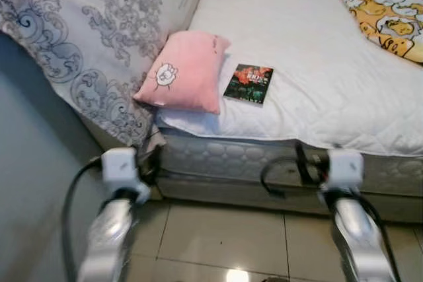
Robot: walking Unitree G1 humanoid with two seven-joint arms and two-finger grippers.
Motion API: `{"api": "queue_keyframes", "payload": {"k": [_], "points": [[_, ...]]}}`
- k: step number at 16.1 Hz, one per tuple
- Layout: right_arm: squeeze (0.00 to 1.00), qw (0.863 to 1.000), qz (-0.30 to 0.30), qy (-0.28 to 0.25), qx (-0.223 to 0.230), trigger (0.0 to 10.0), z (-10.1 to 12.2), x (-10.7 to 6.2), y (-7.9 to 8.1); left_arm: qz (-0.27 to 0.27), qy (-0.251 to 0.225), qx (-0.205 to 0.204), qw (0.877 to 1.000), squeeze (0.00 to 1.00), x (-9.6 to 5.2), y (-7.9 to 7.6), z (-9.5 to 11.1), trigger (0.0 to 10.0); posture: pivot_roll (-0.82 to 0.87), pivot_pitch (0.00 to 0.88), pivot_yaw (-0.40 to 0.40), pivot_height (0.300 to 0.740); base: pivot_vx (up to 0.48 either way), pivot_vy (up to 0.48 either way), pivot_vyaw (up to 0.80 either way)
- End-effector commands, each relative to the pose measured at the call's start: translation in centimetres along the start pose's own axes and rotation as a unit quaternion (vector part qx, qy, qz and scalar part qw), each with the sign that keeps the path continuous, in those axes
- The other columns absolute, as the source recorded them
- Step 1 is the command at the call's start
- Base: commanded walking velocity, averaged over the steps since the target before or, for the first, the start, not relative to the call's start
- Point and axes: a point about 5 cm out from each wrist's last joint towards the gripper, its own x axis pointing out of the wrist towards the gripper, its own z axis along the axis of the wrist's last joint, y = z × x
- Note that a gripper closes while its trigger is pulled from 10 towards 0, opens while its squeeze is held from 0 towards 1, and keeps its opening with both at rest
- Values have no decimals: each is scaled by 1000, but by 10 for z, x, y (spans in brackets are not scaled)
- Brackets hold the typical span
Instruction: Clean up the room
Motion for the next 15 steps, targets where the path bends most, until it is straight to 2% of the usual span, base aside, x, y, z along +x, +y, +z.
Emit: {"api": "queue_keyframes", "payload": {"k": [1,2,4,6,8,15], "points": [[24,1000,23,7,-15,10000,1,-13,-3,-69,-2,25,997,0,-12,-8,6,10000,-197,0,100,732,0,0,0],[27,1000,23,8,-16,10000,2,-16,-5,-81,-10,27,996,0,-13,-11,9,10000,-196,0,94,732,0,0,0],[24,1000,6,2,-12,10000,4,-14,-8,-54,-19,-3,998,0,-8,-11,11,10000,-196,0,91,732,0,-371,0],[20,1000,-2,-21,-4,10000,14,-1,10,-40,-27,-16,999,0,9,-19,18,10000,-214,0,103,732,0,-476,0],[12,999,-17,-28,6,10000,20,11,9,-46,-23,-16,999,0,17,-21,17,10000,-230,0,126,732,0,-471,0],[8,1000,-8,-26,-2,10000,18,15,15,-70,-17,-9,997,0,25,-25,17,10000,-243,0,154,732,0,-468,0]]}}
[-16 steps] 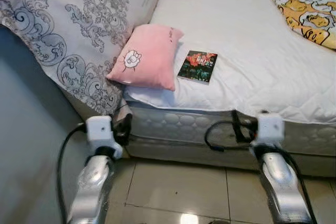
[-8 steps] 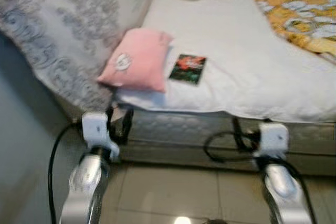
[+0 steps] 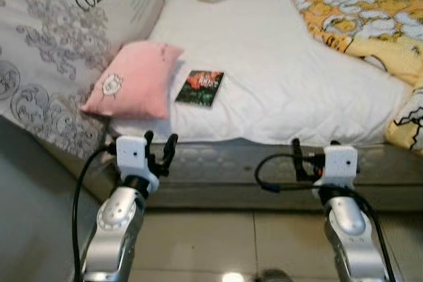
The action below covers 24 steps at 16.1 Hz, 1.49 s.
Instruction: Clean up the room
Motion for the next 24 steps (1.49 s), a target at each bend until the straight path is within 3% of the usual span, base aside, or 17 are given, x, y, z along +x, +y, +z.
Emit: {"api": "queue_keyframes", "payload": {"k": [1,5,14,15,16,20,24], "points": [[8,1000,6,-4,-11,10000,1,1,0,-6,3,2,1000,0,2,-3,-1,10000,-245,0,154,732,0,-465,0],[8,1000,18,-15,-16,10000,6,6,6,-8,-3,-4,1000,0,10,-5,1,10000,-243,0,148,732,0,-461,0],[16,1000,23,-15,-13,10000,4,7,7,30,13,-21,999,0,7,2,-7,10000,-232,0,146,732,39,-433,0],[16,1000,22,-15,-12,10000,4,7,7,33,18,-14,999,1000,8,2,-7,10000,-230,0,145,732,480,0,0],[16,1000,20,-15,-12,10000,3,7,7,17,18,-3,1000,1000,8,-3,-7,10000,-228,0,145,732,480,0,0],[20,1000,18,-13,-11,10000,2,6,7,23,23,-27,999,1000,7,-1,-8,10000,-224,0,146,732,63,0,0],[12,1000,17,-10,-11,10000,0,6,8,11,16,-15,1000,1000,6,-3,-5,10000,-218,0,148,732,0,0,0]]}}
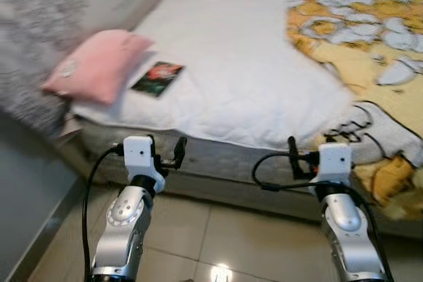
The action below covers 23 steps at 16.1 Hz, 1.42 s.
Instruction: Clean up the room
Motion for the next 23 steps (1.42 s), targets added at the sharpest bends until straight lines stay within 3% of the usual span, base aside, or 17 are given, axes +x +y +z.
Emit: {"api": "queue_keyframes", "payload": {"k": [1,2,3,8,10,11,12,13,23], "points": [[24,1000,1,4,-5,10000,-1,1,3,-8,-6,20,1000,1000,-1,1,4,10000,-216,0,149,732,0,0,0],[35,1000,-2,3,-2,10000,-1,1,3,-12,-6,11,1000,804,-1,-1,4,10000,-217,0,150,732,0,0,-800],[31,1000,-2,3,-2,10000,-1,1,2,-13,-7,14,1000,0,-1,-1,4,10000,-216,0,150,732,0,0,-788],[43,1000,-14,10,5,10000,-5,-1,-5,3,0,23,1000,0,-3,7,2,10000,-215,0,140,732,0,0,-781],[169,999,-10,16,27,10000,-8,-3,-4,22,-2,13,1000,0,-6,13,2,10000,-211,0,135,732,0,0,-781],[208,999,0,13,32,10000,-7,-3,0,20,-4,15,1000,0,-7,11,2,10000,-207,0,134,732,0,0,-781],[318,999,-1,14,37,10000,-9,-4,1,10,-9,13,1000,0,-6,7,3,10000,-207,0,134,732,0,0,-781],[337,999,-5,16,41,10000,-9,-4,1,8,-9,13,1000,0,-6,6,3,10000,-204,0,134,732,0,0,-781],[361,999,-2,8,31,10000,-7,0,2,-12,-15,9,1000,0,2,4,8,10000,-219,0,151,732,391,-196,-781]]}}
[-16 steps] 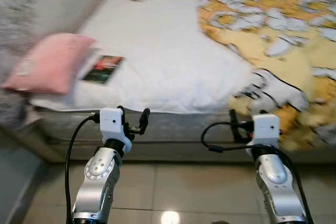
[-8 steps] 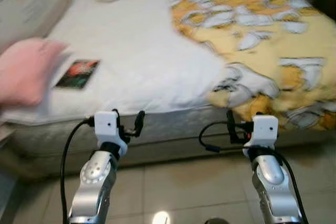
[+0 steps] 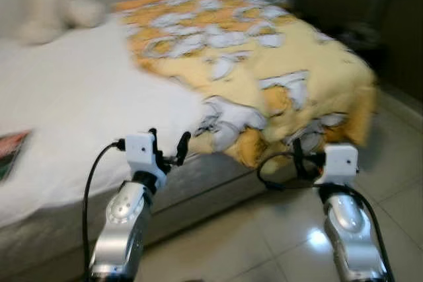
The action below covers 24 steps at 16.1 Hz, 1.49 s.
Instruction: Clean up the room
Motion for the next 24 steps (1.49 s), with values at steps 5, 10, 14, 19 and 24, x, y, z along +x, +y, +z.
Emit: {"api": "queue_keyframes", "payload": {"k": [5,10,14,19,24], "points": [[243,997,75,10,-16,10000,-3,-1,14,27,18,-15,999,0,8,11,-3,10000,-223,0,153,732,469,0,-156],[247,996,84,10,-17,10000,-3,-1,13,48,34,-1,998,0,7,21,-8,10000,-222,0,155,732,190,288,0],[251,996,91,10,-17,10000,-3,-2,15,24,36,36,998,0,11,14,-7,10000,-219,0,154,732,191,384,0],[255,995,97,14,-17,10000,-5,-4,18,17,29,57,998,0,24,14,3,10000,-227,0,165,732,112,156,0],[271,993,117,11,-17,10000,-4,-7,22,14,34,39,999,0,23,11,-2,10000,-232,0,166,732,189,216,0]]}}
